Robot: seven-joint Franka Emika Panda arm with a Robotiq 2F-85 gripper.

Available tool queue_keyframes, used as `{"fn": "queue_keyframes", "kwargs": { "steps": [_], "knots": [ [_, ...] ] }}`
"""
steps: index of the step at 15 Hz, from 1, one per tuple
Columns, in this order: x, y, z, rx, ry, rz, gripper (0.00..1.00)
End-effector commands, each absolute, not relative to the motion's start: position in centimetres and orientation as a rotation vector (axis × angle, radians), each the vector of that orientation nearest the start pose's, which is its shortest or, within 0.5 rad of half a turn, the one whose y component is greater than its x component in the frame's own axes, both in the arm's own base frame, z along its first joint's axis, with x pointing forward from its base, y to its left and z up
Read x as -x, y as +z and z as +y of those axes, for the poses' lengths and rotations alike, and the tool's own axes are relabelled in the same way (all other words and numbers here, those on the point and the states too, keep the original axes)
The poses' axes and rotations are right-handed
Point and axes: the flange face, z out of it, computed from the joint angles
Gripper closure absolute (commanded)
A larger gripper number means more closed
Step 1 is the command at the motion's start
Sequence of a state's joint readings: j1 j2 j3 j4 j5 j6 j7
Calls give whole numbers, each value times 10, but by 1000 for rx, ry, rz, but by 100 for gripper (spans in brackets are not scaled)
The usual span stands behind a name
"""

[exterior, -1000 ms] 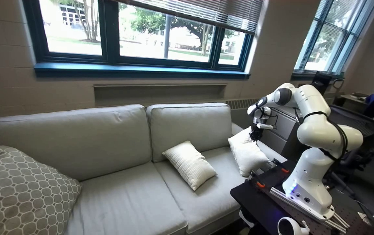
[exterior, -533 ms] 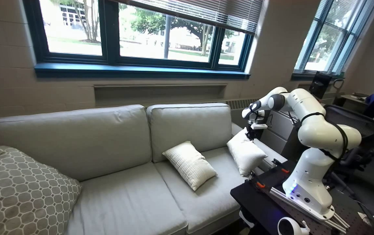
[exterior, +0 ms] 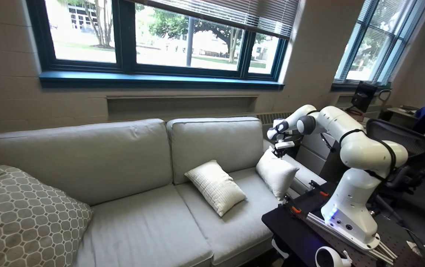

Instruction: Put the right and left pillow against the arm rest upright one at a time

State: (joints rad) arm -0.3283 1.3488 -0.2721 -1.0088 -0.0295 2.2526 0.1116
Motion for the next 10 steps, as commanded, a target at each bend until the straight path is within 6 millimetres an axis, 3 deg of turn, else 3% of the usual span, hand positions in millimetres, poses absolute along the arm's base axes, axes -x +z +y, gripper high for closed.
{"fn": "queue_keyframes", "kwargs": {
  "steps": [1,5,6,10],
  "knots": [
    [-650,5,-391,3411,75,997,98],
    [-630,-4,-435,3433,-64,1271,98],
    [-619,5,-441,3419,-93,1362,99],
    [-604,-1,-452,3381,-146,1638,98]
  ]
}}
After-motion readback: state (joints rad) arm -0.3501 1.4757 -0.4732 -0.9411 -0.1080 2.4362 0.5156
